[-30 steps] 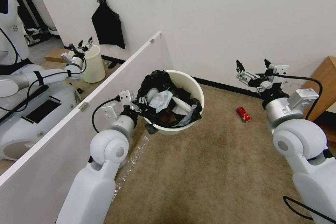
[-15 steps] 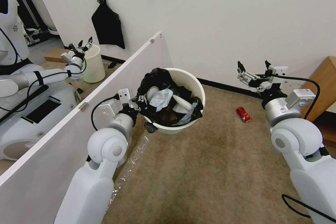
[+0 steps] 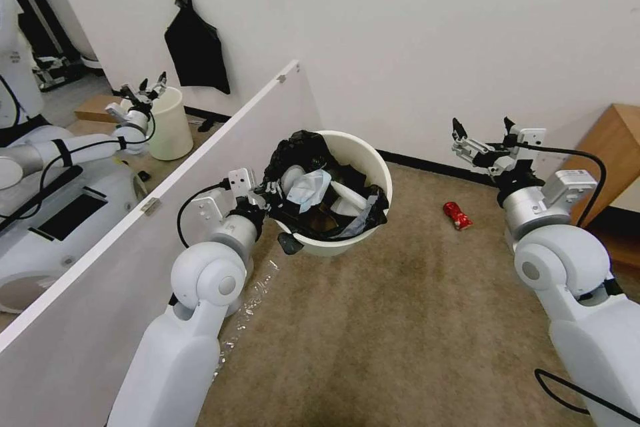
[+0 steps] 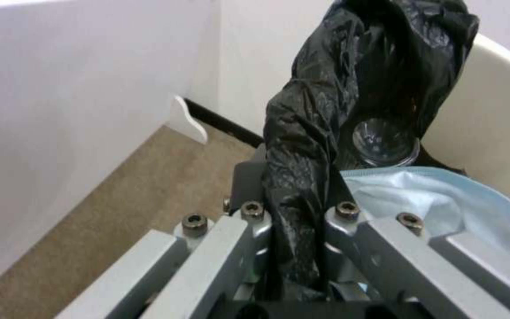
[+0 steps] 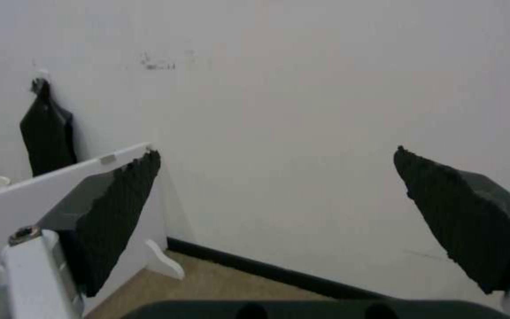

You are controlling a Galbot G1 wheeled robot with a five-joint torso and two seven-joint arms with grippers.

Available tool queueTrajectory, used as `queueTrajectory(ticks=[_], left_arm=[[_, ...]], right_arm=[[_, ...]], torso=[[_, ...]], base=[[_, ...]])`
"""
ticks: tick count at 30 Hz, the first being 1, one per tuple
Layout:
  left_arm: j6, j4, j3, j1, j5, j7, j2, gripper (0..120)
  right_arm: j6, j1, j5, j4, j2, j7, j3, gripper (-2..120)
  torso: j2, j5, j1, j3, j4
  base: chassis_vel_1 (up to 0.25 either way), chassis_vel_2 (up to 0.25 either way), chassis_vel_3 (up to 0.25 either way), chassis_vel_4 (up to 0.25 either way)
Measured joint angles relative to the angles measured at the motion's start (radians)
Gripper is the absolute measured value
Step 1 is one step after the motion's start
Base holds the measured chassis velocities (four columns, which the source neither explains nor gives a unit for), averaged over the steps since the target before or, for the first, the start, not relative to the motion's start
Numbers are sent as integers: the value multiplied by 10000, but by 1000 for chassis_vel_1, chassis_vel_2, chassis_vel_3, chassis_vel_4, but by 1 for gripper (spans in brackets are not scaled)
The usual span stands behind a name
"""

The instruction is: Pick up the trash bin, then pick up the garbage from the floor and place it into the trash bin.

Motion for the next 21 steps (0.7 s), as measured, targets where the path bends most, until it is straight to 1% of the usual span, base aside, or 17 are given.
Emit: queueTrajectory(ticks=[3, 5, 12, 21], left_arm=[[-5, -105, -176, 48, -99, -51, 184, 4], [-3, -121, -192, 53, -120, -65, 201, 4], [6, -171, -217, 99, -176, -92, 154, 4], [22, -149, -153, 97, -192, -101, 96, 4]], right_arm=[[77, -22, -75, -65, 55, -34, -47, 100], [105, 9, -80, -86, 91, -44, -73, 100], [163, 178, -111, -145, 127, -65, -109, 100], [131, 127, -108, -121, 113, -64, -37, 100]], torso=[[0, 0, 0, 0, 6], [0, 1, 0, 0, 6], [0, 0, 0, 0, 1], [0, 1, 0, 0, 2]], base=[[0, 0, 0, 0], [0, 0, 0, 0], [0, 0, 0, 0], [0, 0, 0, 0]])
